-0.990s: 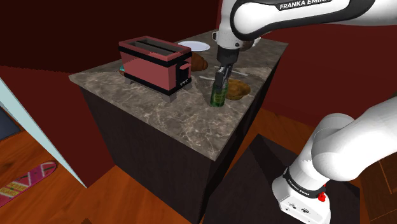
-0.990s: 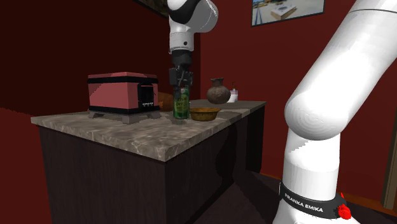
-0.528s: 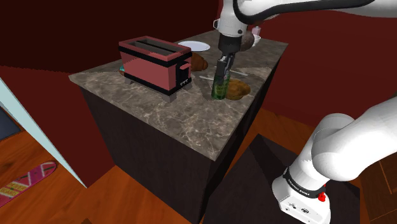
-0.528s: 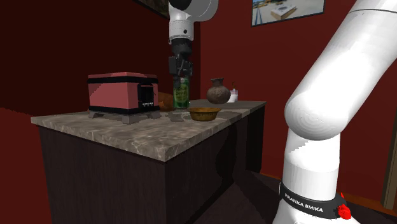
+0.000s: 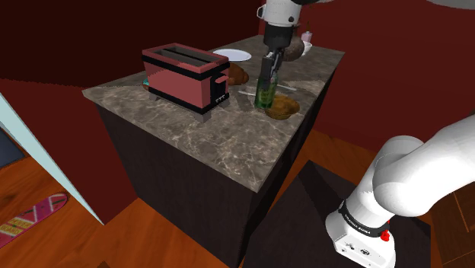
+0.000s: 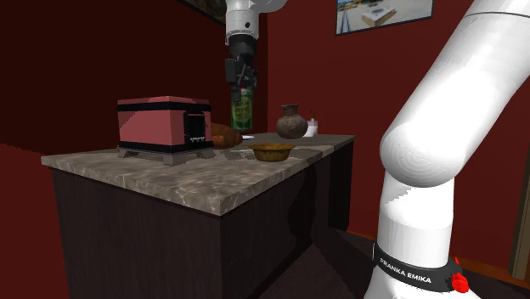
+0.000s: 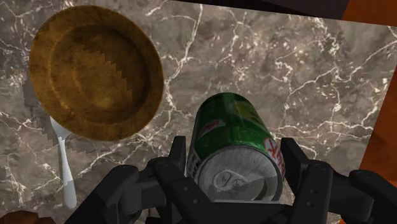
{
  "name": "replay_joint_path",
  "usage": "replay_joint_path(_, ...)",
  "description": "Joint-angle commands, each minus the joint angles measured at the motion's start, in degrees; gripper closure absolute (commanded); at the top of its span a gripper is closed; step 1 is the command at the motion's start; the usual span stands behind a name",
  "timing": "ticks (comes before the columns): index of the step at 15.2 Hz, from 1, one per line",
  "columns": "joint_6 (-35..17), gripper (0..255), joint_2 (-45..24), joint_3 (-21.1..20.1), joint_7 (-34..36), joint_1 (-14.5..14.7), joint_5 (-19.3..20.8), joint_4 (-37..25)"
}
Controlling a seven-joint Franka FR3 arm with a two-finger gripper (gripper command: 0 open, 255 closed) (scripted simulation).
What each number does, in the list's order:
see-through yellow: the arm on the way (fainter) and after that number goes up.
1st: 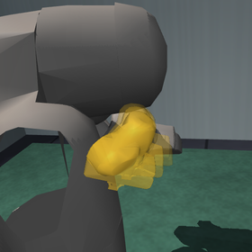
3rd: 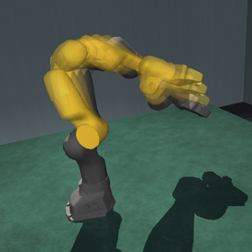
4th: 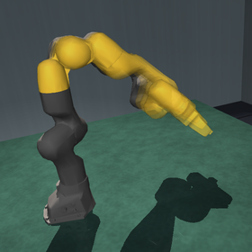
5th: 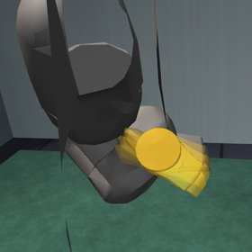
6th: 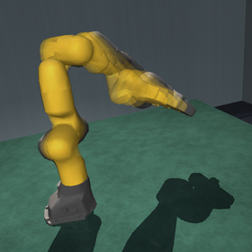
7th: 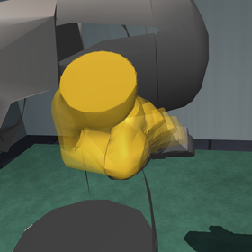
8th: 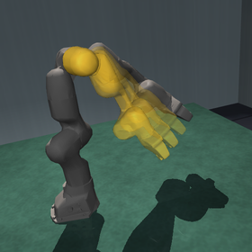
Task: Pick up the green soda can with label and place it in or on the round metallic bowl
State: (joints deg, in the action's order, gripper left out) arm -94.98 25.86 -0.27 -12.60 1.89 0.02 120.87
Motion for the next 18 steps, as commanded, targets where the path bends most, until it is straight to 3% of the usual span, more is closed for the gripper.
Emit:
replay_joint_path(1,1.65,255,-0.10,-0.08,0.10,0.04,-0.03,-1.73)
replay_joint_path(15,5.94,255,-7.03,12.38,-17.28,-5.48,4.01,-13.39)
replay_joint_path(18,3.62,255,-6.44,12.41,-17.17,-5.55,4.14,-10.49)
